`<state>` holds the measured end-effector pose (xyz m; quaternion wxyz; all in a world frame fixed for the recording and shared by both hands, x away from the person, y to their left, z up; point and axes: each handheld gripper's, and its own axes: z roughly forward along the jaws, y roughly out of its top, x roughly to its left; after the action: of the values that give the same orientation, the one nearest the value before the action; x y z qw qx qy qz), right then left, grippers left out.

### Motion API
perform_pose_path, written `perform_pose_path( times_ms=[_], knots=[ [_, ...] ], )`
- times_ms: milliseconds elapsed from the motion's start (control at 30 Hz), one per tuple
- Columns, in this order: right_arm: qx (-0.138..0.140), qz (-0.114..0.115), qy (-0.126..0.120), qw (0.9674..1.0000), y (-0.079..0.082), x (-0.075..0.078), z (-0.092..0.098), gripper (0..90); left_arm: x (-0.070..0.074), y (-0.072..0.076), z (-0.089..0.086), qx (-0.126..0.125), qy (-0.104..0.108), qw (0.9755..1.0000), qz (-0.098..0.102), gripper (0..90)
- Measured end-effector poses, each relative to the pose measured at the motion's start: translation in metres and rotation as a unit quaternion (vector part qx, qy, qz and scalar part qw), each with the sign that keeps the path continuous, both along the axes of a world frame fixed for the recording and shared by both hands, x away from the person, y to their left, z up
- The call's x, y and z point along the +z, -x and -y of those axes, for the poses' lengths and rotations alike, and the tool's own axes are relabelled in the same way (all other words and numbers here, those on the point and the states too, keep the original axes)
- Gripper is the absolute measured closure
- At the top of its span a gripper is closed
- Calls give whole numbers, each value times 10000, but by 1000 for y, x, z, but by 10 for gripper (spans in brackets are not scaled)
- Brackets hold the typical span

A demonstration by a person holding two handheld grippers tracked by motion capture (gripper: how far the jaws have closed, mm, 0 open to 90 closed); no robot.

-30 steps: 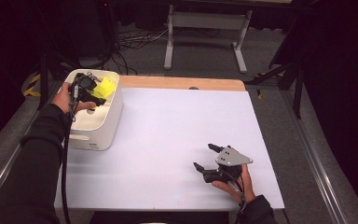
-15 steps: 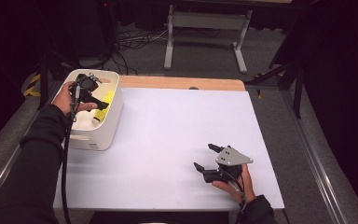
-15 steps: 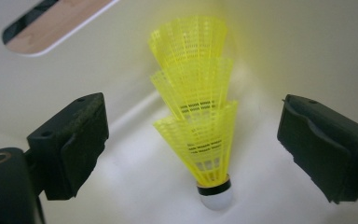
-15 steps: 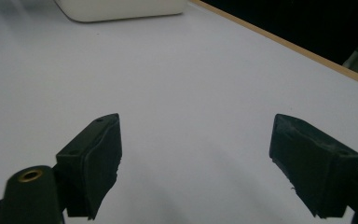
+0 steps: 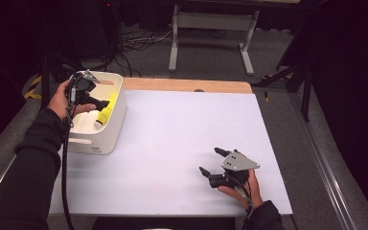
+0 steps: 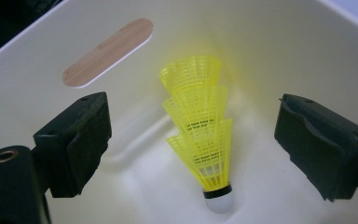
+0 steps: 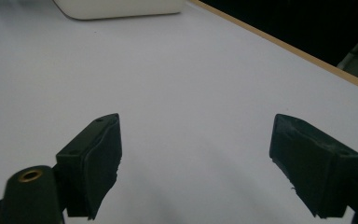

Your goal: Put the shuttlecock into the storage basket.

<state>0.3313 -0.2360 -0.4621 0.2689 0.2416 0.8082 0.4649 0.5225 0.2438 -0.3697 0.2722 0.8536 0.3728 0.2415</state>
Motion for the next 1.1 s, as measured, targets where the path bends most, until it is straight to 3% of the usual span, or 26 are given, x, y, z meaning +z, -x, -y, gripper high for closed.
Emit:
perform_pose_path(
  times_ms=[100, 267, 567, 733, 1100],
  knots=[
    [-4, 32, 23, 10000, 1, 0, 0, 181, 4, 6, -3, 37, 99, 9998, 155, 123],
    [-10, 38, -24, 10000, 2, 1, 1, 180, 12, 18, -4, -116, 305, 9986, 404, 133],
    [3, 46, -50, 10000, 3, 2, 1, 178, 18, 33, -3, -243, 527, 9949, 825, 136],
    [8, 46, -49, 10000, 3, 2, 1, 177, 19, 39, 0, -332, 495, 9937, 950, 137],
    [-8, 48, -54, 10000, 3, 2, 2, 177, 24, 54, 0, -486, 793, 9875, 1269, 138]
  ],
)
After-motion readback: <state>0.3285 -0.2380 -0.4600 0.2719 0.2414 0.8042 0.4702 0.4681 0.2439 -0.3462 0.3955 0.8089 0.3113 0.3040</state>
